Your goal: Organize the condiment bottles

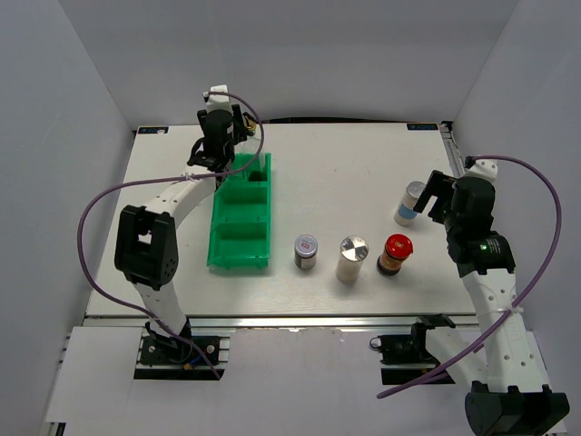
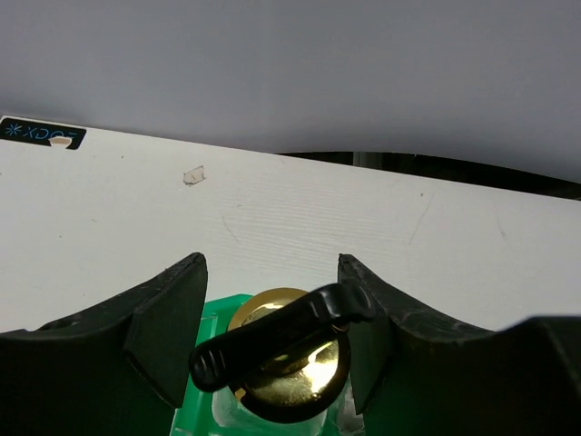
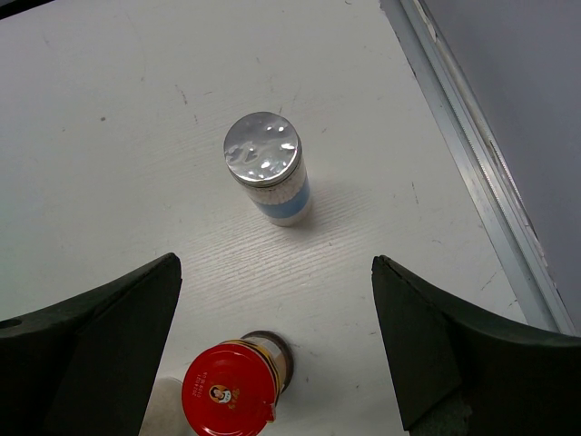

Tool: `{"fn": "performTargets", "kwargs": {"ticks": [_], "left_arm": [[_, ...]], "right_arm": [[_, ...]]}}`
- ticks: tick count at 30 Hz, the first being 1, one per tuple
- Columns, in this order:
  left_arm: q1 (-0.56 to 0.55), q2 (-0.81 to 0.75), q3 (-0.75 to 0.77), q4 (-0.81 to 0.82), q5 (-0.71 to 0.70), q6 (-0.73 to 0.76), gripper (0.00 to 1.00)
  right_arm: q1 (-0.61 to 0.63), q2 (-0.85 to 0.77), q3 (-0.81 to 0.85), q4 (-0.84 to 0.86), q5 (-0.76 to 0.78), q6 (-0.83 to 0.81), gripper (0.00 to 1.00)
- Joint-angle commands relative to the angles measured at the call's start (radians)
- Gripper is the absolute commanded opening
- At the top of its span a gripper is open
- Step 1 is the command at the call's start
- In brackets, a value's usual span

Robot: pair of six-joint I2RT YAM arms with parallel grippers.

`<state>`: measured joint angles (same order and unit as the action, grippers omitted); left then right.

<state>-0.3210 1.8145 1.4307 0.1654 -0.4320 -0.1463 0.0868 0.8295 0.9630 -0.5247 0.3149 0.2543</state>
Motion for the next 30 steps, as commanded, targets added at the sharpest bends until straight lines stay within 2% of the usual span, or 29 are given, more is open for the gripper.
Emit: {"fn": "performTargets", "kwargs": {"ticks": [1,16,20,25,28,30], "left_arm": [[0.002,-0.081,0.051,-0.023,0.010,0.005,0.69],[0.002,-0.115,0.152,-0.087,-0.071,0.059,0.70],[0.002,-0.113,0.230,-0.124,-0.073,0.059,0.70],[0.003,-0.112,0.312,-0.159,-0.140,0.091,0.70],[0.007,-0.129,0.326,-0.191,-0.166,0.109,0.74],[0.011,-0.133,0.344,-0.224,-0.195,0.096,0.83]], "right_arm": [[-0.002,-0.006,0.013,0.009,-0.002,-0.001,0.89],[-0.002,0.006,0.020,0.008,-0.017,-0.004,0.89],[-0.002,0.007,0.025,0.009,-0.019,-0.003,0.89],[-0.004,0.019,0.029,0.003,-0.036,-0.013,0.89],[-0.002,0.034,0.031,-0.007,-0.057,-0.021,0.90],[-0.002,0.049,0.033,-0.009,-0.071,-0.029,0.89]]}}
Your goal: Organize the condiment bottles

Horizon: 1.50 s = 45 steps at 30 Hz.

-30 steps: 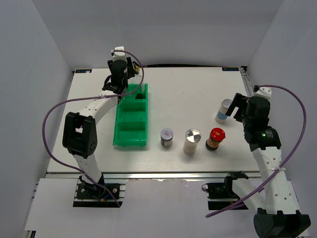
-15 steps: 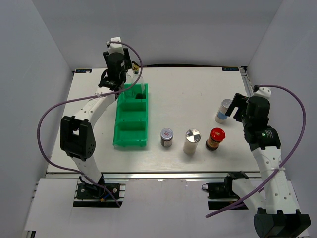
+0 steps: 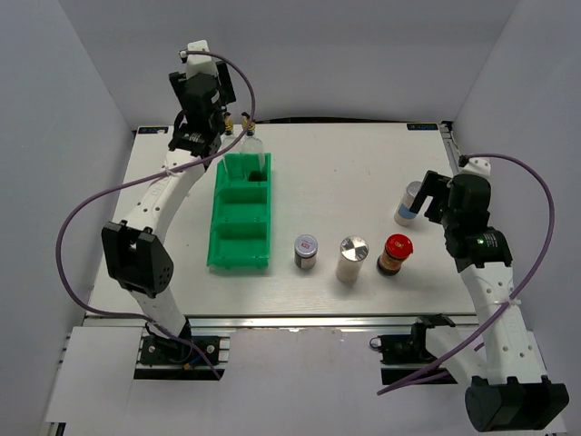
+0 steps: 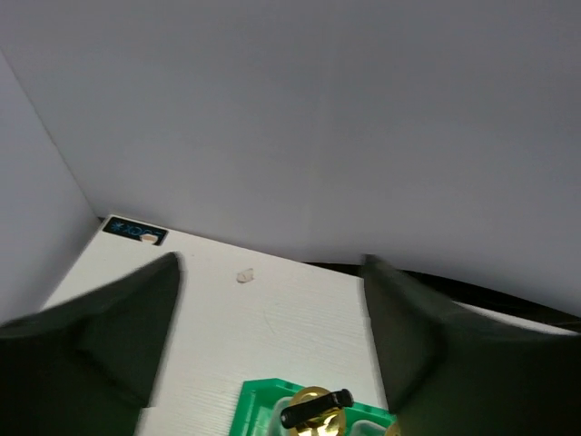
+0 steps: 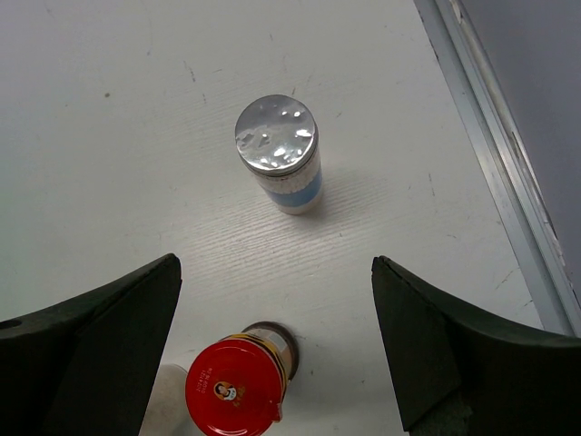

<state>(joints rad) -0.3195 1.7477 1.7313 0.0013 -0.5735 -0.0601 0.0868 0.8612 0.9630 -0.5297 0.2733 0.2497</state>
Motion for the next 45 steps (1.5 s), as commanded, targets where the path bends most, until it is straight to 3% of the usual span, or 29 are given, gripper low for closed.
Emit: {"fn": "performTargets", "kwargs": {"ticks": [1,6,14,20,26,30,36,37,40,45], "left_arm": [[0.013,-0.071,0.057,-0.073,-0.057,0.002,0.98],[0.039,-0.198,-0.016,-0.202,-0.051,-0.141,0.98],[0.042,-0.557,-0.520,-0.214,-0.126,-0.358,0.98],[0.042,-0.632,-0.595,-0.279,-0.193,-0.380,0.98],[0.043,-0.651,-0.627,-0.277,-0.198,-0.382,0.98],[0.043,-0.657,-0.641,-0.270,-0.197,-0.382,0.98],[0.043,-0.665,-0.648,-0.271,-0.190,-0.385,0.98],[0.043,-0.674,-0.651,-0.270,-0.184,-0.385,0.98],[0.043,-0.689,-0.662,-0.258,-0.154,-0.386,0.98],[0.043,-0.702,-0.681,-0.250,-0.118,-0.388,0.98]], "right_arm": [[-0.002,0.025,0.036,-0.003,-0.031,-0.026,0.89],[-0.001,0.157,0.085,-0.032,-0.008,-0.024,0.90],[-0.002,0.473,0.216,-0.015,0.007,-0.041,0.89],[-0.004,0.633,0.270,0.013,0.047,-0.047,0.89],[-0.007,0.693,0.304,0.010,0.107,-0.013,0.88],[-0.009,0.684,0.299,0.027,0.090,-0.018,0.76],[-0.009,0.641,0.312,0.030,0.089,-0.033,0.34],[-0.009,0.630,0.318,0.033,0.067,-0.039,0.25],[-0.007,0.581,0.350,0.056,-0.073,-0.099,0.11],[0.074,0.495,0.401,0.097,-0.204,-0.168,0.10]]}}
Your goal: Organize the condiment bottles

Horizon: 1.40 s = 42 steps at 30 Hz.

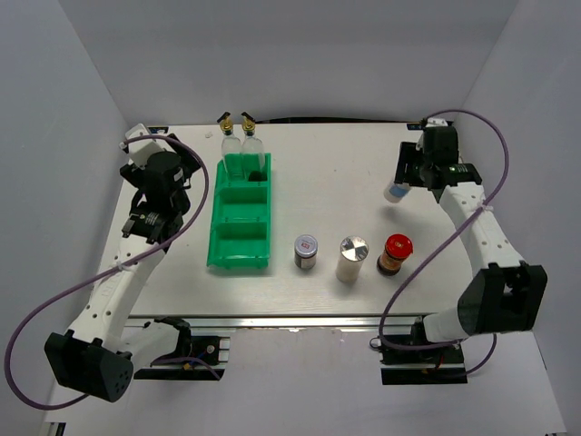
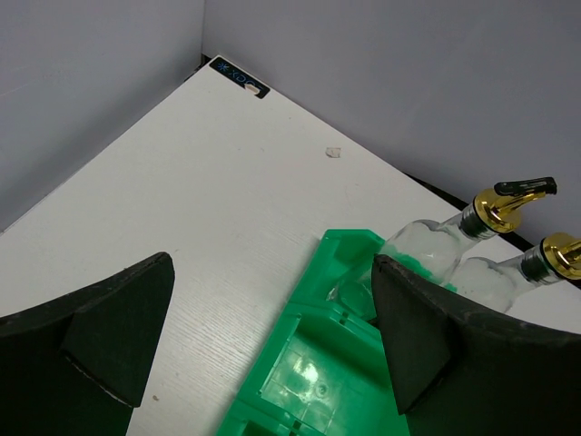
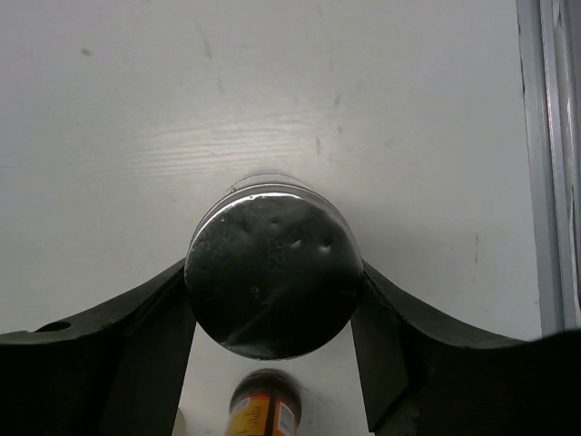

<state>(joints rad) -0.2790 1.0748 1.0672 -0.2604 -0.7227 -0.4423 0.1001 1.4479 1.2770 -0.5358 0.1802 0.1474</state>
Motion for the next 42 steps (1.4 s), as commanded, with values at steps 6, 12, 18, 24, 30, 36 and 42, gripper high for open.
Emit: {"fn": "performTargets", "kwargs": {"ticks": [6,12,18,24,30,36,42], "left_arm": [[0.003,-0.042,-0.033,0.026,0.069,-0.013,0.98],[0.003,-0.050,-0.039,0.032,0.094,-0.029,0.98],[0.003,-0.056,-0.053,0.032,0.100,-0.038,0.98],[0.003,-0.053,-0.069,0.033,0.101,-0.047,0.98],[0.003,-0.062,-0.079,0.030,0.103,-0.044,0.98],[0.003,-0.085,-0.093,0.035,0.106,-0.041,0.98],[0.003,-0.107,-0.118,0.053,0.111,-0.039,0.98]], "right_arm": [[0.238,-0.164,0.122,0.160,-0.264,-0.108,0.11],[0.433,-0.139,0.177,0.209,-0.294,-0.118,0.10],[0.622,0.009,0.317,0.195,-0.249,-0.143,0.07],[0.733,0.213,0.500,0.145,-0.179,-0.143,0.07],[0.780,0.396,0.650,0.102,-0.062,-0.129,0.08],[0.791,0.512,0.745,0.054,0.004,-0.106,0.08],[0.793,0.562,0.702,0.083,0.022,-0.101,0.08]]}}
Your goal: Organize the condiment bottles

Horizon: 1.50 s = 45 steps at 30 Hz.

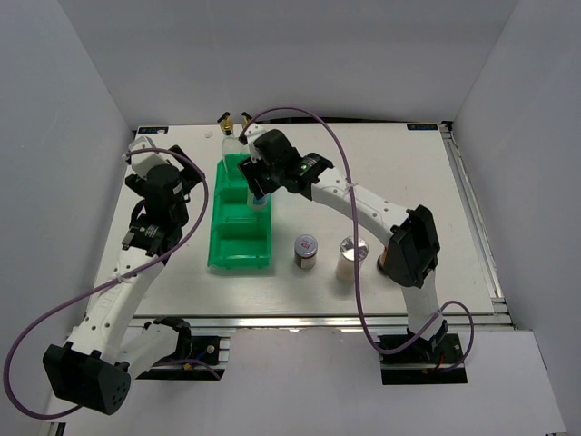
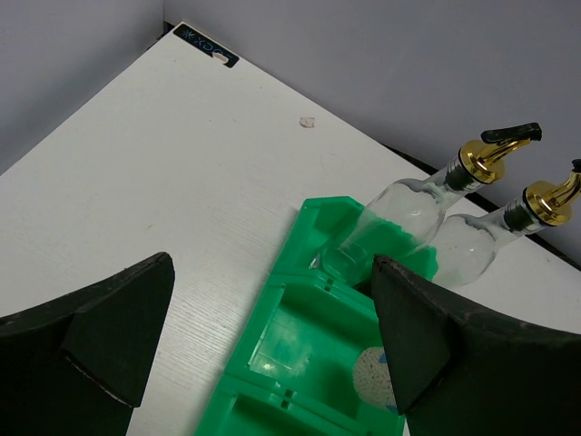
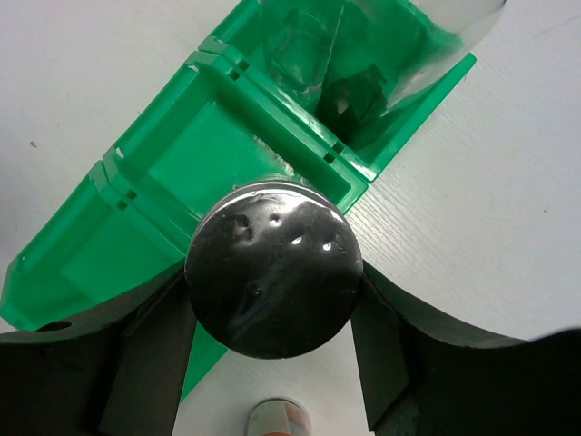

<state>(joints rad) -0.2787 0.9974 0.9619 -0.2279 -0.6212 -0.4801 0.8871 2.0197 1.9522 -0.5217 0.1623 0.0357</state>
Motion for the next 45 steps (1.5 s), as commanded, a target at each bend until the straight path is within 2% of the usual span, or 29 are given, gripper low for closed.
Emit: {"fn": "performTargets", "kwargs": {"ticks": [1,7,11,14,17,18,20,21,27,35,41,43,45], "left_arm": [[0.003,-0.029,-0.012,0.019,0.011,-0.002,0.98],[0.003,-0.026,-0.015,0.021,0.011,0.000,0.98],[0.003,-0.028,-0.017,0.021,0.012,0.001,0.98],[0.003,-0.029,-0.018,0.021,0.011,0.000,0.98],[0.003,-0.031,-0.020,0.021,0.009,0.000,0.98],[0.003,-0.029,-0.020,0.024,0.008,0.000,0.98],[0.003,-0.029,-0.023,0.030,0.003,-0.002,0.98],[0.003,-0.029,-0.022,0.033,0.006,-0.002,0.98],[0.003,-0.023,-0.009,0.039,0.028,0.000,0.98],[0.003,-0.011,0.012,0.027,0.073,-0.009,0.98],[0.003,-0.002,0.061,0.001,0.152,-0.008,0.98],[0.001,0.006,0.090,-0.017,0.176,-0.009,0.98],[0.001,0.015,0.110,-0.031,0.222,-0.006,0.98]], "right_arm": [[0.006,0.003,0.027,0.069,0.042,0.012,0.08],[0.004,0.048,0.014,0.101,0.031,0.021,0.12],[0.006,0.070,0.013,0.117,0.029,0.030,0.17],[0.004,0.089,0.016,0.123,0.026,0.036,0.25],[0.006,0.108,0.020,0.118,0.022,0.041,0.37],[0.006,0.112,0.020,0.120,0.022,0.043,0.50],[0.006,0.123,0.027,0.115,0.020,0.044,0.59],[0.006,0.126,0.030,0.111,0.020,0.047,0.71],[0.004,0.108,0.034,0.104,-0.013,0.043,0.89],[0.006,0.036,0.025,0.084,-0.052,0.043,0.89],[0.006,-0.120,-0.056,0.120,-0.196,0.039,0.89],[0.006,-0.176,-0.075,0.115,-0.163,0.046,0.89],[0.006,-0.228,-0.090,0.092,-0.033,0.052,0.89]]}}
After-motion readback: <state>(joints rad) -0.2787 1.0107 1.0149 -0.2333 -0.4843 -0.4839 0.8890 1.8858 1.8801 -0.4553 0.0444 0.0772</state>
